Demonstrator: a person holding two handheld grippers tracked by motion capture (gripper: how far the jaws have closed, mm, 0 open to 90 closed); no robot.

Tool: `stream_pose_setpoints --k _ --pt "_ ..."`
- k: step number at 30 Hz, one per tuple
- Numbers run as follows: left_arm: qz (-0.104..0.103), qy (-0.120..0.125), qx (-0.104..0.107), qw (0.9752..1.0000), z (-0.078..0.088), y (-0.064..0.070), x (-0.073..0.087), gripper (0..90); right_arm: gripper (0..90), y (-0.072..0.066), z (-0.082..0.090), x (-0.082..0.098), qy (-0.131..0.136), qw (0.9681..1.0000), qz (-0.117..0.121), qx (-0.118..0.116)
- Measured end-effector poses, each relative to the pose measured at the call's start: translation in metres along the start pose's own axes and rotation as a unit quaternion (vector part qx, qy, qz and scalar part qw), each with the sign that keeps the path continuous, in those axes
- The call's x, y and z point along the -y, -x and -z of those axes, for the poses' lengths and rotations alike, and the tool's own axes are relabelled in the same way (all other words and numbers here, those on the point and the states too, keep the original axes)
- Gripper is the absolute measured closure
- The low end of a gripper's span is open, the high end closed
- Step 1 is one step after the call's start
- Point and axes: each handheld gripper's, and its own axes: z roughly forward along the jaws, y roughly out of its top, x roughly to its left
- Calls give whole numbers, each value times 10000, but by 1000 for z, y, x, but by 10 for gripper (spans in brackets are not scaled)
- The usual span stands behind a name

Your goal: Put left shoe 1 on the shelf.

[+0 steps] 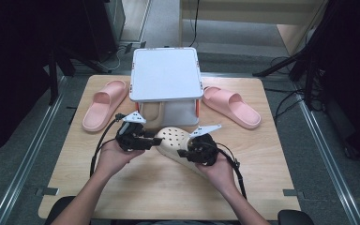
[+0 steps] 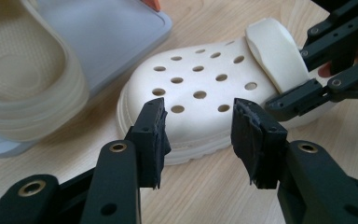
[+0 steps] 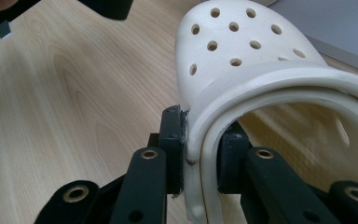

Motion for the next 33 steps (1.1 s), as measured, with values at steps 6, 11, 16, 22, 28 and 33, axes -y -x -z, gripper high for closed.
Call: stream_pose_setpoints --k 6,11,16,22,28,33 --pt "7 64 26 10000 0 0 0 563 665 2 15 1 166 9999 20 -44" --pt "-28 1 107 9999 -1 1 1 655 665 7 36 4 404 9991 -3 -102" --pt "-17 -37 125 9999 -3 4 6 739 812 13 59 8 634 9979 100 -35" --pt "-71 -93 148 9998 -12 8 11 818 899 39 72 12 814 9962 6 309" --pt "-128 -82 51 9999 -19 10 13 854 898 57 74 14 910 9946 -164 468" --pt "-69 -67 -5 10000 -25 12 17 856 900 73 58 13 787 9953 -286 492"
